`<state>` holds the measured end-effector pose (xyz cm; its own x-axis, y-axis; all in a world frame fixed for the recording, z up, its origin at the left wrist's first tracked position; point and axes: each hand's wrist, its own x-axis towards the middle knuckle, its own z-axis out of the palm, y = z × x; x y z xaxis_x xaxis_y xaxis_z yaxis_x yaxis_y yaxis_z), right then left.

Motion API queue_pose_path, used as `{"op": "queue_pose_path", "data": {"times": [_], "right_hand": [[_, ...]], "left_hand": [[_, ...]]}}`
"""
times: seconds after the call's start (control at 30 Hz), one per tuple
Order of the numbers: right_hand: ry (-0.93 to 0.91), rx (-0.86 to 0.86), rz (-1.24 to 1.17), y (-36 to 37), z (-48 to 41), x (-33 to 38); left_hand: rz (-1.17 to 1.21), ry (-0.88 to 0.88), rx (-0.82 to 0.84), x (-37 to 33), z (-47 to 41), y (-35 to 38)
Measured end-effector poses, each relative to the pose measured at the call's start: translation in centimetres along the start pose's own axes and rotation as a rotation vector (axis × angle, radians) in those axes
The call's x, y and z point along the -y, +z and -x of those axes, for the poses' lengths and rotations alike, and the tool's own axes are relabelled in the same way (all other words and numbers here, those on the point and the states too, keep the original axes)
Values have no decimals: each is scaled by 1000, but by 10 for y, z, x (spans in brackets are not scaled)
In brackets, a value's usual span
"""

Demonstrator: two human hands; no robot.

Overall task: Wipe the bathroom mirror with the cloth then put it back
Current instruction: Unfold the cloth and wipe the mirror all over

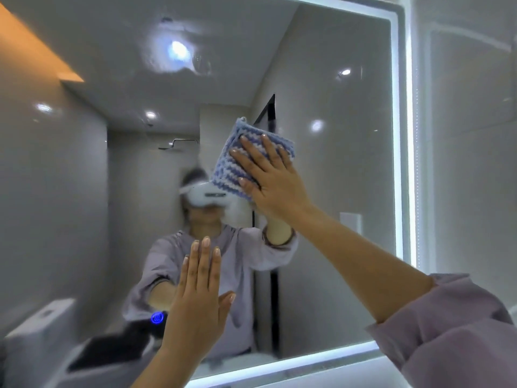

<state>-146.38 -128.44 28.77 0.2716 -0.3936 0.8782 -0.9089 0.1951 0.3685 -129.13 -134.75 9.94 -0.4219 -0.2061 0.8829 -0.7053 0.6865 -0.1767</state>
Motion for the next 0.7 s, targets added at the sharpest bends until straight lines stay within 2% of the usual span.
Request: {"op": "queue_pose_path", "data": {"times": [0.07,0.27,0.4,0.47,0.6,0.7], "right_hand": [[103,-2,-25,-5,6,-21],[624,-40,-105,-16,36,-93],[787,-47,-167,-13,20,-81],[740,-51,-150,-12,7,-60],[308,-115,-122,-7,-13,10],[106,-25,-118,6,-21,59]], "left_hand": [[8,-1,-2,0,0,0],[16,-15,13,-3,0,-4],[14,-31,25,-6,-1,-10],[16,-35,23,-7,-1,-11],[30,-23,8,-6,0,-8],[9,-12,16,-4,0,-8]]}}
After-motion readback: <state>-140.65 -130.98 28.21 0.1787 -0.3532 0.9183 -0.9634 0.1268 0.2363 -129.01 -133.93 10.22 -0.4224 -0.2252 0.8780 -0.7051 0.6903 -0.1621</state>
